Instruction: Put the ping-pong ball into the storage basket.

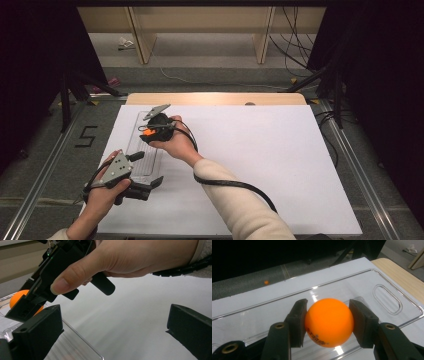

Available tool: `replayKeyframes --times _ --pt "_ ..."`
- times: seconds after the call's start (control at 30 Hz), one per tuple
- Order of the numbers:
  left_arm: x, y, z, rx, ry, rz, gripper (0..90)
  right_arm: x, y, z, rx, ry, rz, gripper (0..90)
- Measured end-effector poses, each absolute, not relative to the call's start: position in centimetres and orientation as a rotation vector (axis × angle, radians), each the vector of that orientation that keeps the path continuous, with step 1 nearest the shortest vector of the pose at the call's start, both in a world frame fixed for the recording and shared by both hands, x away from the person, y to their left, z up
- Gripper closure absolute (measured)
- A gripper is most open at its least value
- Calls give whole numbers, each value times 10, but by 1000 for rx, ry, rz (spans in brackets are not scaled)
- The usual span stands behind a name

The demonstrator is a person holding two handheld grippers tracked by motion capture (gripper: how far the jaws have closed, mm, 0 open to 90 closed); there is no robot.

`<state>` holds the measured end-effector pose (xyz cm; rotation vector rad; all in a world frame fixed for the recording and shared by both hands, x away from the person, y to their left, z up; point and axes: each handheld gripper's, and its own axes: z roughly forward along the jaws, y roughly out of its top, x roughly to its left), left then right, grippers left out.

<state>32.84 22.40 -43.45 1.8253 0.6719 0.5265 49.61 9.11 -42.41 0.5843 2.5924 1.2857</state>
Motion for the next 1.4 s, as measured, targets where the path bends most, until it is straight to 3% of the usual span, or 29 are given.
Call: replayKeyframes --times 1.13,1.3,1.4 --pt "328 224 -434 1825 671 526 0 497 99 -435 588 2621 1260 499" --pt "328 224 -434 1825 671 526 0 497 99 -435 594 2619 1262 478" --pt "328 224 -434 1824 671 526 0 497 99 -434 606 2613 1262 418"
